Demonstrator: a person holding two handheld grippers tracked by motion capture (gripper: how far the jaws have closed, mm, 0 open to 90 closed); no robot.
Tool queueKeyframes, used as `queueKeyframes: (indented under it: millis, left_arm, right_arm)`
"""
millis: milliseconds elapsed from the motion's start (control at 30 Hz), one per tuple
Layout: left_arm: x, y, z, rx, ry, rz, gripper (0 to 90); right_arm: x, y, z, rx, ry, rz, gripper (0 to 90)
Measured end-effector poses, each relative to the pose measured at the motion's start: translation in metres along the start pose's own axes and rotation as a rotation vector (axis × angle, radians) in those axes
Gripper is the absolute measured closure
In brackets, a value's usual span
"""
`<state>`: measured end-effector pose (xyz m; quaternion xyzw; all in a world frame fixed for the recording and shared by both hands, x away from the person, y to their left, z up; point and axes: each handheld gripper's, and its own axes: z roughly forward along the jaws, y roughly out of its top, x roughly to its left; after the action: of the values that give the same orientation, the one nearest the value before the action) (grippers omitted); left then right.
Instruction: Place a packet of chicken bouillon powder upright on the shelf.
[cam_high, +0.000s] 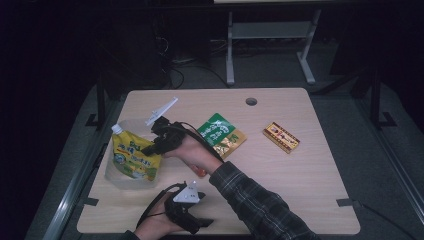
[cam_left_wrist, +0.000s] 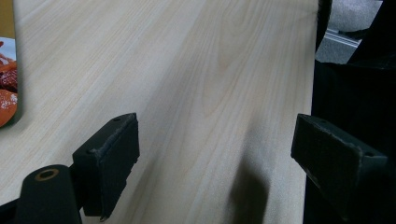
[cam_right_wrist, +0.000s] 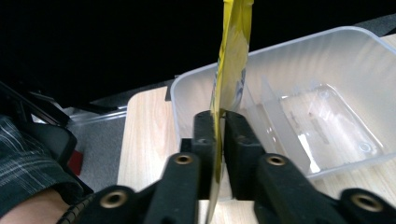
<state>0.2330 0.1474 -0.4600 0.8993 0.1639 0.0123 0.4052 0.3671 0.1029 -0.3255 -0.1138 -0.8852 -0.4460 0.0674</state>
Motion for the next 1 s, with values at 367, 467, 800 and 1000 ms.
queueKeyframes:
  millis: [367,467,800,1000]
  left_arm:
    - [0.000,0.000,0.000,0.010,0.000,0.009,14.7]
    - [0.001,0.001,-0.001,0.013,0.004,0.018,14.7]
    - [0.002,0.001,-0.003,0.031,-0.001,0.044,14.7]
    - [0.002,0.001,-0.003,0.030,0.001,0.041,14.7]
  right_arm:
    - [0.003,0.002,0.010,0.055,0.006,0.000,89.4]
    - [0.005,0.009,0.012,0.070,0.008,-0.006,89.1]
    - [0.002,0.029,0.031,0.098,0.041,0.000,85.4]
    - [0.002,0.030,0.030,0.090,0.047,-0.004,69.4]
